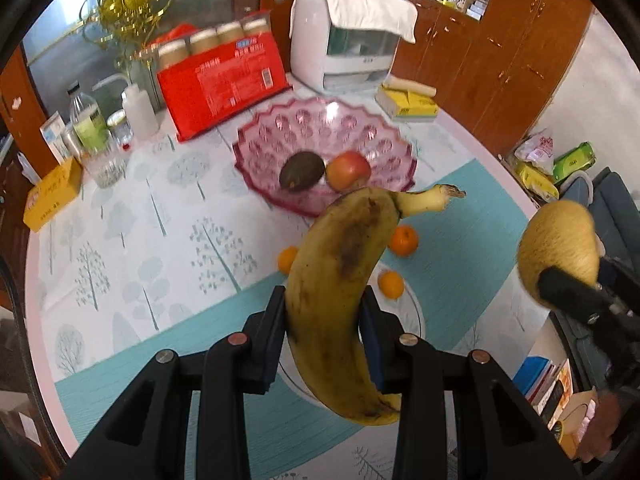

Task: Organize fruits
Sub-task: 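Carry the banana and pear over the pink bowl with both tools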

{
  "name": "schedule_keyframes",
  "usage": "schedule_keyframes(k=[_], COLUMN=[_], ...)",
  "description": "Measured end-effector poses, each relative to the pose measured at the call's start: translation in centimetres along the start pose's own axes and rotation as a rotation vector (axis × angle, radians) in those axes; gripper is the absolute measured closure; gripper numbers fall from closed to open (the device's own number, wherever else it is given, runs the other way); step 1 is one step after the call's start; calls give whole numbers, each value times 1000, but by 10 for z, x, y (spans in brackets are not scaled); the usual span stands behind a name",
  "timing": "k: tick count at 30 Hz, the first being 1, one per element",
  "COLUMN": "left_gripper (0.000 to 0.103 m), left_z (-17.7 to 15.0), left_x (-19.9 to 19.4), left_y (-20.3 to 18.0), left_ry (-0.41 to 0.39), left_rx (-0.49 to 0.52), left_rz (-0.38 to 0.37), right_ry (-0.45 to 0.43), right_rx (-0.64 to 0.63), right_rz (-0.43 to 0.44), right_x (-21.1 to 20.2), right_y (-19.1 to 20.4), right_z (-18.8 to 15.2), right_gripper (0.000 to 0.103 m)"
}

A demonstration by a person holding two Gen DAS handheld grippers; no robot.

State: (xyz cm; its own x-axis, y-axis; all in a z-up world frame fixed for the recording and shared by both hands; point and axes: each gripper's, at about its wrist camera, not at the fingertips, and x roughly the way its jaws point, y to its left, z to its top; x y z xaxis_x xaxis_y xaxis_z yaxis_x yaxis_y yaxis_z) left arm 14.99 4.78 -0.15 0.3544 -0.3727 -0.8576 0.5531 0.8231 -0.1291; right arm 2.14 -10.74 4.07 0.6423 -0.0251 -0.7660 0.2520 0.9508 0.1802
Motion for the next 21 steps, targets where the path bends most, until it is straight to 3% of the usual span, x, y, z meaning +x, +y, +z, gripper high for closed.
schedule_keyframes(k=[11,17,21], left_gripper=[70,70,70], left_z=[69,117,148], left_x=[-16,-16,10], left_y=[-3,2,13], left_ry=[-54,-100,-89], left_rx=[-51,-100,-153], left_rz=[88,200,248], right_ry=[-86,-83,-54], right_rx=[-150,-224,-266], right_rz=[8,53,85], right_x=[-16,17,64], right_y=[-17,-34,-40], right_z=[108,175,209], right_gripper=[28,28,28])
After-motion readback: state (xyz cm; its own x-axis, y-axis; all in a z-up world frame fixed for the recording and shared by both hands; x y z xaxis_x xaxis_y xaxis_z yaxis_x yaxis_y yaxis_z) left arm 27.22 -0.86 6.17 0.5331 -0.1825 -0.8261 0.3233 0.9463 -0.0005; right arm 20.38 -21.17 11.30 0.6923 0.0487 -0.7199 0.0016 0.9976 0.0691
